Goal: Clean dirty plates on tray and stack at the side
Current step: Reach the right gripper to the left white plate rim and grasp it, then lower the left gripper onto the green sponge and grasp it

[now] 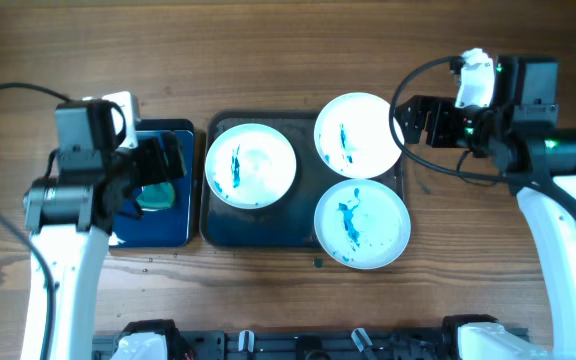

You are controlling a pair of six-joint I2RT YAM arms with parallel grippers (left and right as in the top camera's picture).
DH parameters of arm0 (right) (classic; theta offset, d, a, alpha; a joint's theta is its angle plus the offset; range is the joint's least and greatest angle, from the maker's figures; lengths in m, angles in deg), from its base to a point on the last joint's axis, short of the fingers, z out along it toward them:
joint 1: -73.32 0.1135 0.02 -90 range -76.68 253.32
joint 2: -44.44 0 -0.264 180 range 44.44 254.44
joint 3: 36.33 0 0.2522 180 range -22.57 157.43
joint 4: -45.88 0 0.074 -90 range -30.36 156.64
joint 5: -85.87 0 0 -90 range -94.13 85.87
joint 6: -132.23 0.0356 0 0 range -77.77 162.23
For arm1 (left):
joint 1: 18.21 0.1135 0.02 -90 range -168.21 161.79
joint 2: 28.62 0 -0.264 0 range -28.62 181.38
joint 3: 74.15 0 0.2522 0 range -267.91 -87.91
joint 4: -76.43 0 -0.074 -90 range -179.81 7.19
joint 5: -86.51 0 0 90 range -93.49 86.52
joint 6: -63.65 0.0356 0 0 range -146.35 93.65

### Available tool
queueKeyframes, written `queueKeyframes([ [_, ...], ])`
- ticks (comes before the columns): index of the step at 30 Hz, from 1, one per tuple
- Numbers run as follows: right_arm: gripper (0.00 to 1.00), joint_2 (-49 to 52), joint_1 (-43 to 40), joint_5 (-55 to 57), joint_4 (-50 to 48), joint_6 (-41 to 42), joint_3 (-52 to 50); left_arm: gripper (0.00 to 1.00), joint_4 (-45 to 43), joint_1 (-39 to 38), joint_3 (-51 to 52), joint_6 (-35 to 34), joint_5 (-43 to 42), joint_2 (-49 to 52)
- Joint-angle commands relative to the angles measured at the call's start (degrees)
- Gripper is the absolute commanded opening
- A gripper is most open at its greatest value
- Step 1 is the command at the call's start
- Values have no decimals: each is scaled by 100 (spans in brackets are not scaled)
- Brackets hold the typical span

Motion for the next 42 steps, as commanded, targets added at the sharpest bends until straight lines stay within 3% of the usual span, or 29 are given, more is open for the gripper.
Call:
queueKeyframes([
  [1,84,391,258,-437,4,450,127,100,-59,-26,-81,-35,-365,509],
  [7,72,1349,1414,-136,-2,1366,319,100,-210,-20,-120,68,-81,1029],
  [15,37,3005,2568,529,-610,2822,949,100,625,-22,-868,-901,1025,1043],
  [21,30,4076,2739,527,-1121,3051,949,100,638,28,-863,-901,1086,1143],
  [27,28,4350,2905,535,-1340,2999,949,100,734,433,-863,-1141,1080,1143],
  [28,26,4350,2905,590,-1344,3012,946,100,758,507,-863,-1180,1075,1143],
  [29,18,4413,2907,634,-1296,3099,944,100,817,577,-848,-1176,1080,1150],
  [32,15,4603,2905,588,-1226,3373,946,100,1003,629,-822,-1172,1082,1239],
  [34,5,4616,2905,573,-1241,3375,946,100,1029,629,-822,-1174,1080,1362],
  [40,4,4618,2905,568,-1248,3412,946,99,1078,629,-820,-1172,1073,1871],
  [42,4,4616,2905,525,-1270,3401,946,93,1121,629,-820,-1154,1023,2070],
])
